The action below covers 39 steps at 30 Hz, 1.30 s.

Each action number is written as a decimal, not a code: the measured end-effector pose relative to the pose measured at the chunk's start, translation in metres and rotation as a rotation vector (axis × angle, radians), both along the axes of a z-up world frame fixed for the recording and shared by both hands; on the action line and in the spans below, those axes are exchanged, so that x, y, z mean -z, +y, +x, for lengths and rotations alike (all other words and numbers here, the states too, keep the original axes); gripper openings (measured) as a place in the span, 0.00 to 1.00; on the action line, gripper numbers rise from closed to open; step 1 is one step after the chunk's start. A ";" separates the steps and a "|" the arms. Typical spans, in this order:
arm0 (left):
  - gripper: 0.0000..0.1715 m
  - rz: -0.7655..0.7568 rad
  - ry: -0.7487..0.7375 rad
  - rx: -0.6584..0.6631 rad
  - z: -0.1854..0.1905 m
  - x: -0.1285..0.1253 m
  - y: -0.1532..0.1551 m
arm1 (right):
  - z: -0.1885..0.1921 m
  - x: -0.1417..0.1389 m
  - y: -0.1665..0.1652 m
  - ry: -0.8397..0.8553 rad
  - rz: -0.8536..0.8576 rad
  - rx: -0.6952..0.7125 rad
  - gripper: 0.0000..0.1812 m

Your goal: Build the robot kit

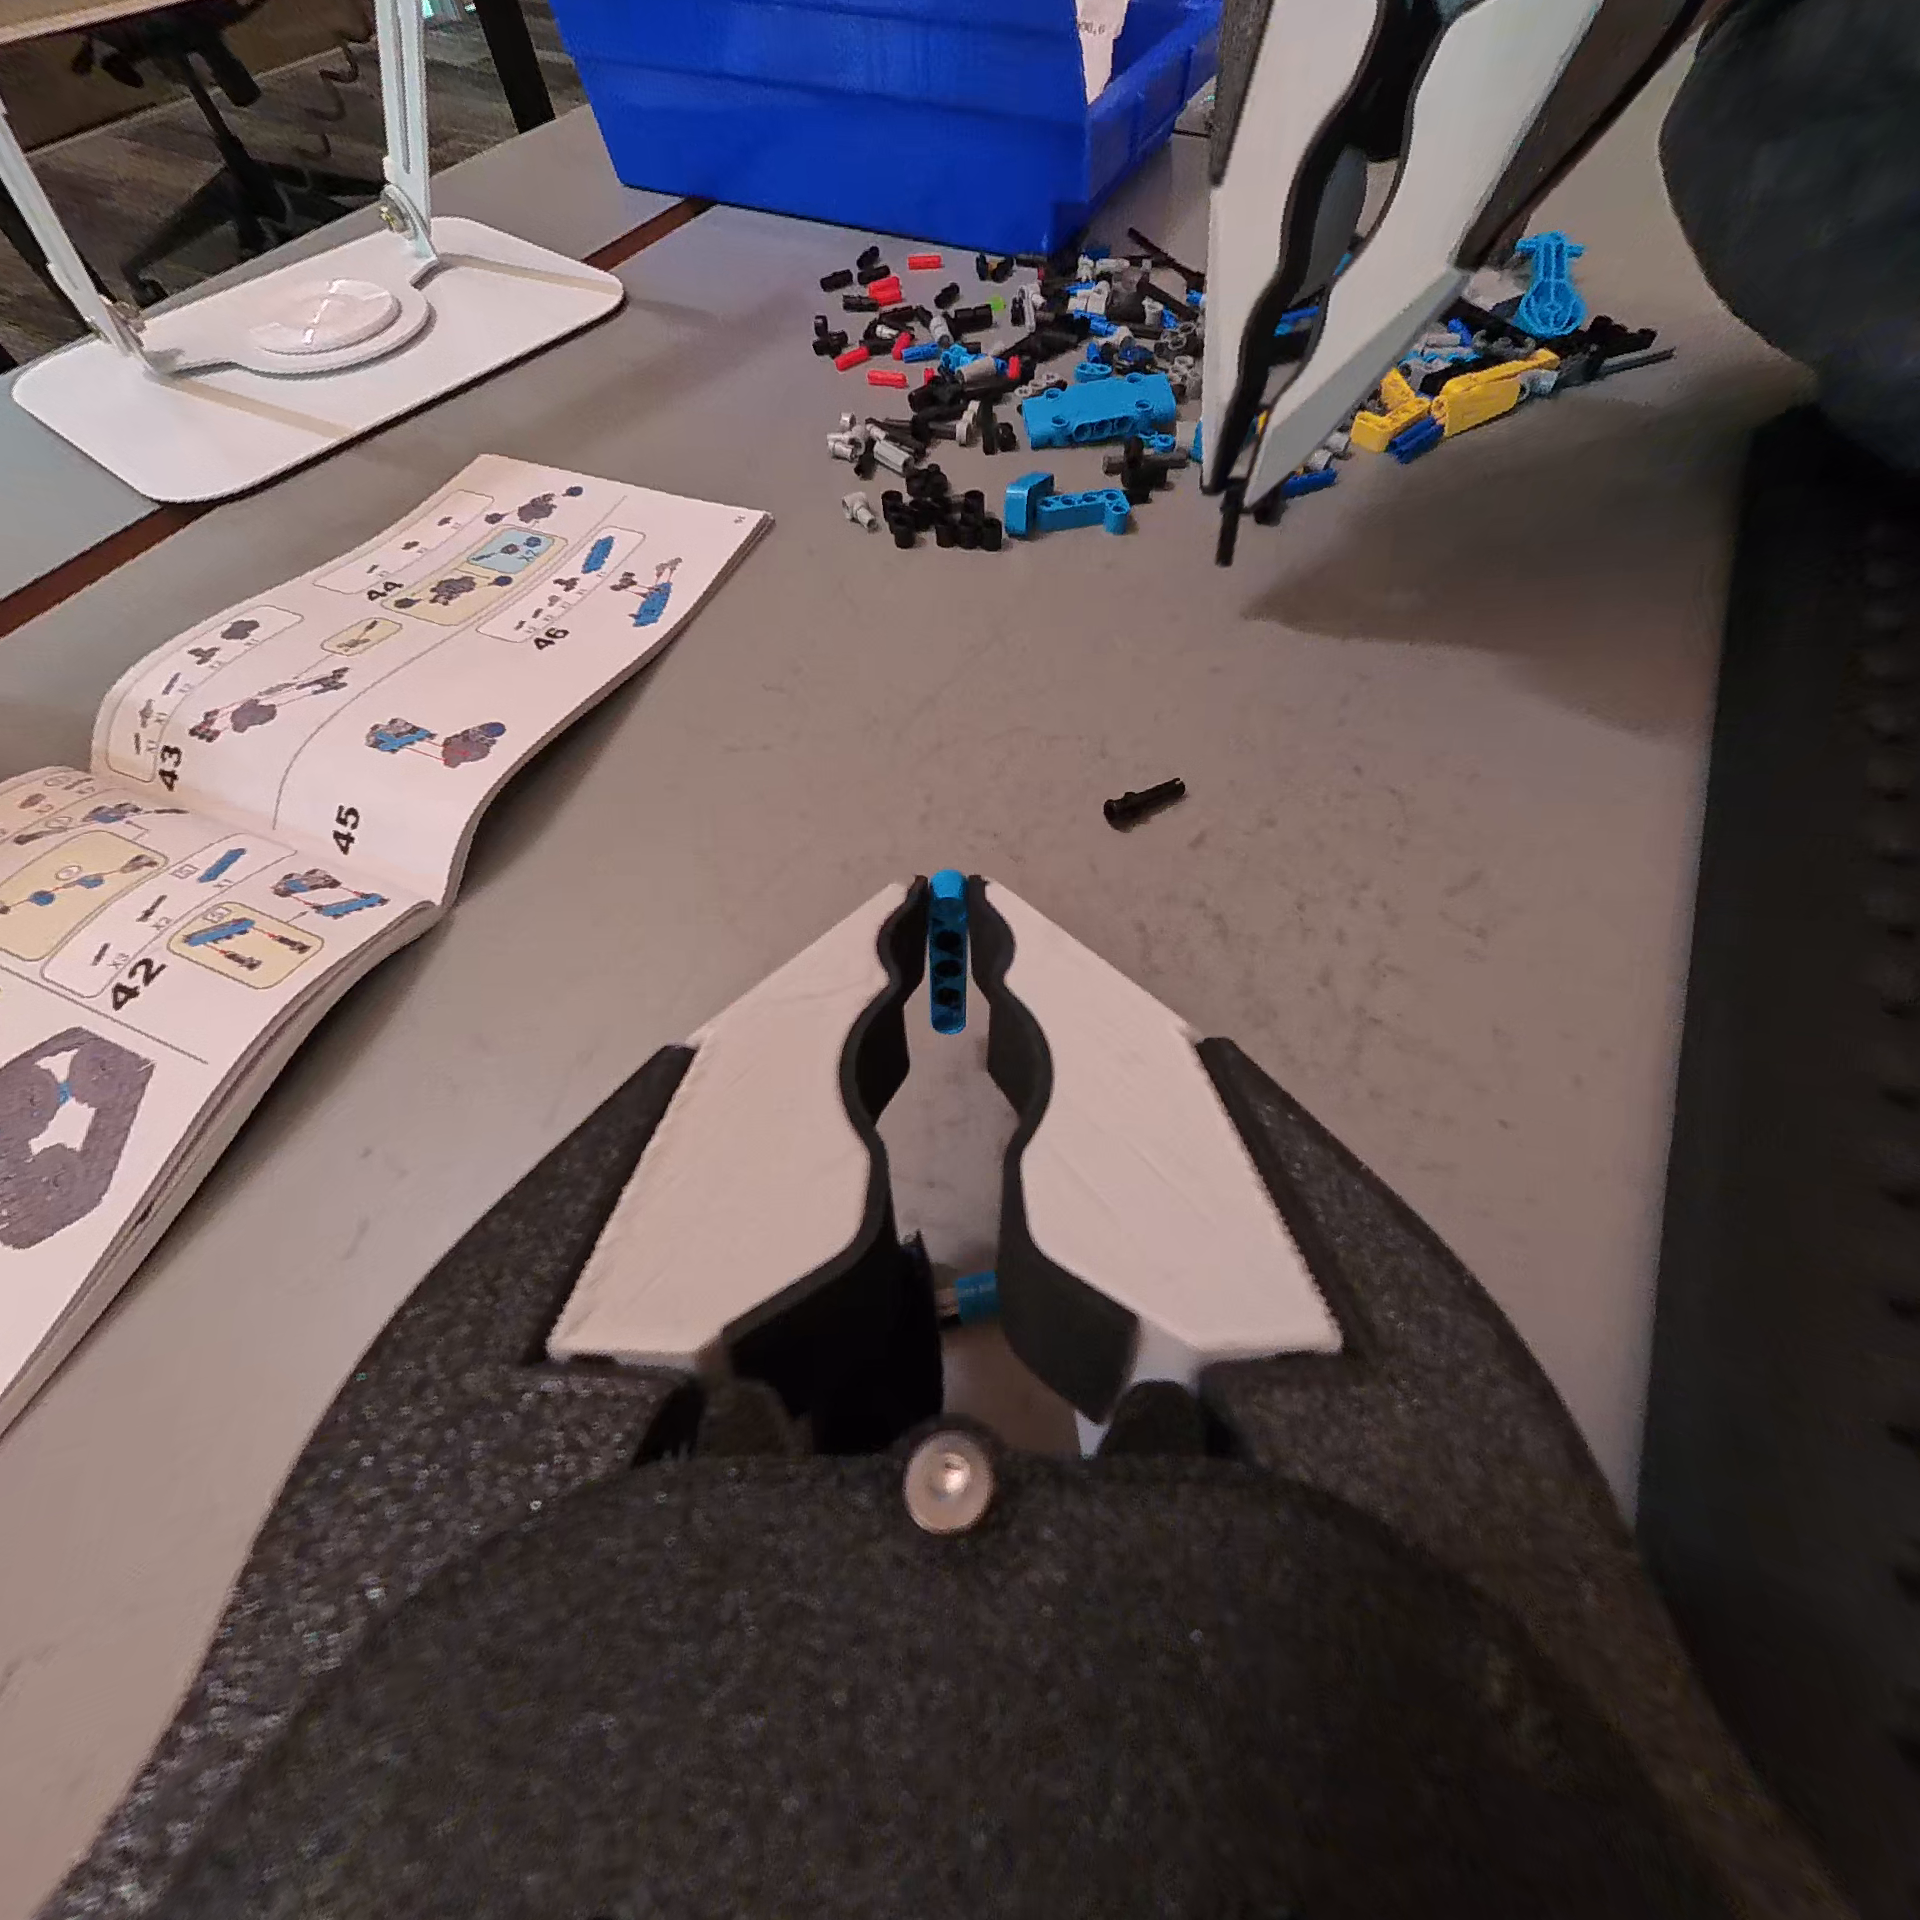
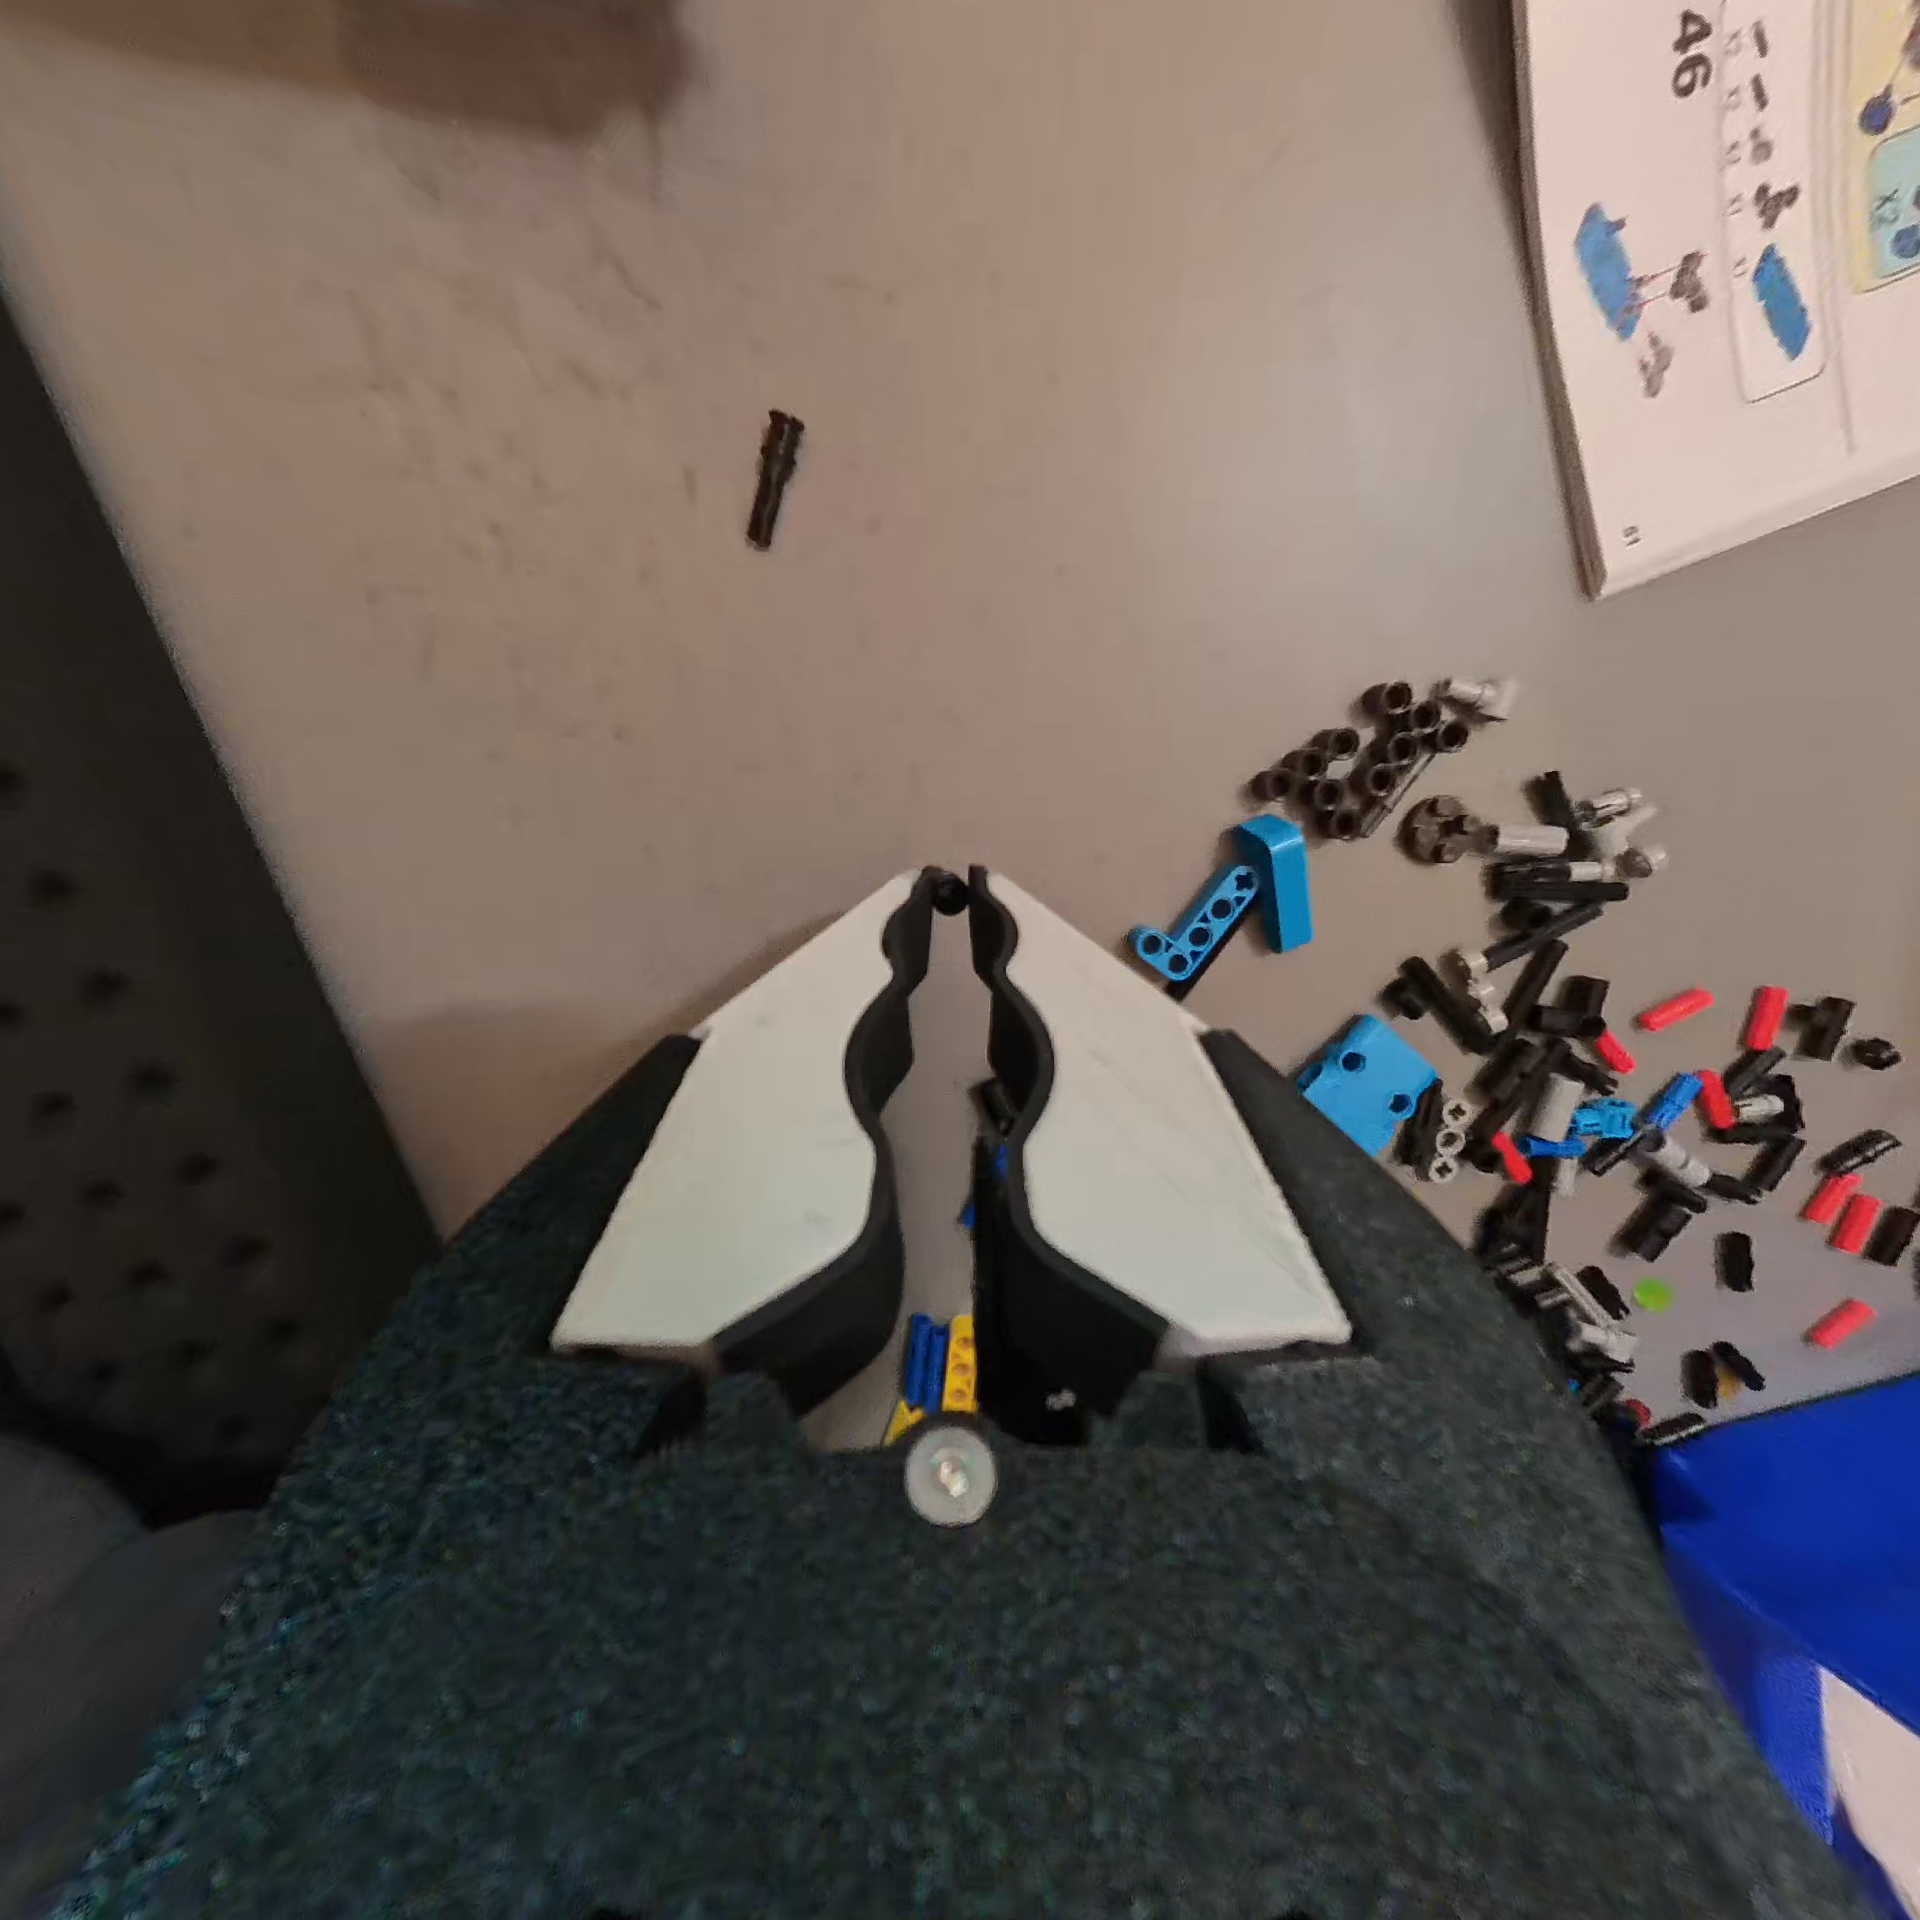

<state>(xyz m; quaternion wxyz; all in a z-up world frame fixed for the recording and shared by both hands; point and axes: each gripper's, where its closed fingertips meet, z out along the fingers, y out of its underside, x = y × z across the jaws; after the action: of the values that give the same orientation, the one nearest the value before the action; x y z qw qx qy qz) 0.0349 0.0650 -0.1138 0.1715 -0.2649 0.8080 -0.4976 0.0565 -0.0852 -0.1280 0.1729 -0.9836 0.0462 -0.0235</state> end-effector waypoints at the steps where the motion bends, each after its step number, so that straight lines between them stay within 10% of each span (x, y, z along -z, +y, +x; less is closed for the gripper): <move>1: 0.04 0.000 0.000 0.001 0.000 0.000 0.000 | 0.000 0.002 0.000 0.005 -0.001 -0.002 0.04; 39: 0.04 -0.020 0.008 0.035 -0.006 -0.003 -0.005 | 0.005 0.022 -0.002 0.093 -0.005 0.088 0.03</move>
<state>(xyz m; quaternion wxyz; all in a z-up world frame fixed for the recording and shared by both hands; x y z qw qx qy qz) 0.0291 0.0597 -0.1111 0.1571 -0.2545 0.8081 -0.5075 0.0614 -0.0876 -0.1503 0.1670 -0.9810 0.0973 0.0144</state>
